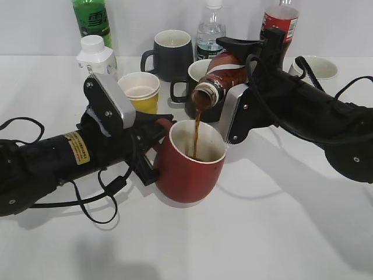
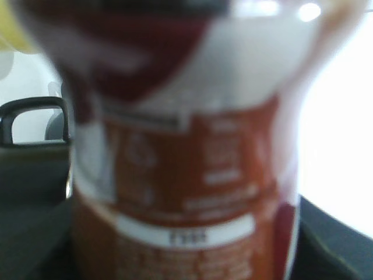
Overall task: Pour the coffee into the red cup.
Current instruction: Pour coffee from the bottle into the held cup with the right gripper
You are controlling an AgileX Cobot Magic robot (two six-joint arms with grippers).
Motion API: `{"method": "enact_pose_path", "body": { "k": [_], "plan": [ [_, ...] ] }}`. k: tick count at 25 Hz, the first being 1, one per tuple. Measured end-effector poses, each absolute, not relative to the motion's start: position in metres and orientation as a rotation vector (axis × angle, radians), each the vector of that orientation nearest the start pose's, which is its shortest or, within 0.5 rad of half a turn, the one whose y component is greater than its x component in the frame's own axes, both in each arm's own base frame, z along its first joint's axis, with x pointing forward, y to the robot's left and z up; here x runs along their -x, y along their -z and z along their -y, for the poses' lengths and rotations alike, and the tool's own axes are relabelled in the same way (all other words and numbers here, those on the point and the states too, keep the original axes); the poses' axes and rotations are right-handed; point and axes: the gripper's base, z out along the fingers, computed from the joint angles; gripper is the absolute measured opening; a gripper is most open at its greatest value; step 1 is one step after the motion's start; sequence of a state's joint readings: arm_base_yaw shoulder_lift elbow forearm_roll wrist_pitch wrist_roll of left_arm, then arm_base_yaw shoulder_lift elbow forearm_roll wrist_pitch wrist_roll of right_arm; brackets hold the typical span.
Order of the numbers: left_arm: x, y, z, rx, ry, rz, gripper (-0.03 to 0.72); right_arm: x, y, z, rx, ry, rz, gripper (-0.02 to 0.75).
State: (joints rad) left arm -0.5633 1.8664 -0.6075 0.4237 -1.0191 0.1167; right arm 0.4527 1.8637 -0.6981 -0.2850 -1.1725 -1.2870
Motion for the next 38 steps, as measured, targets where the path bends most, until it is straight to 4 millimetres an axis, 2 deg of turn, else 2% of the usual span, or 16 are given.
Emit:
{"method": "enact_pose_path", "body": {
  "k": [14,38],
  "plan": [
    [-0.2459,-0.1410,0.1944,-0.993,0.496,-1.441,0.045,-0.2977,-0.1782,-0.1733,1.357,0.575,-0.695,0.503],
    [-0.2459,-0.1409,0.1942,-0.992,0.493,-1.441,0.045,-0.2964,-0.1780,-0.1747,1.385,0.599,-0.648,0.503]
  ]
}}
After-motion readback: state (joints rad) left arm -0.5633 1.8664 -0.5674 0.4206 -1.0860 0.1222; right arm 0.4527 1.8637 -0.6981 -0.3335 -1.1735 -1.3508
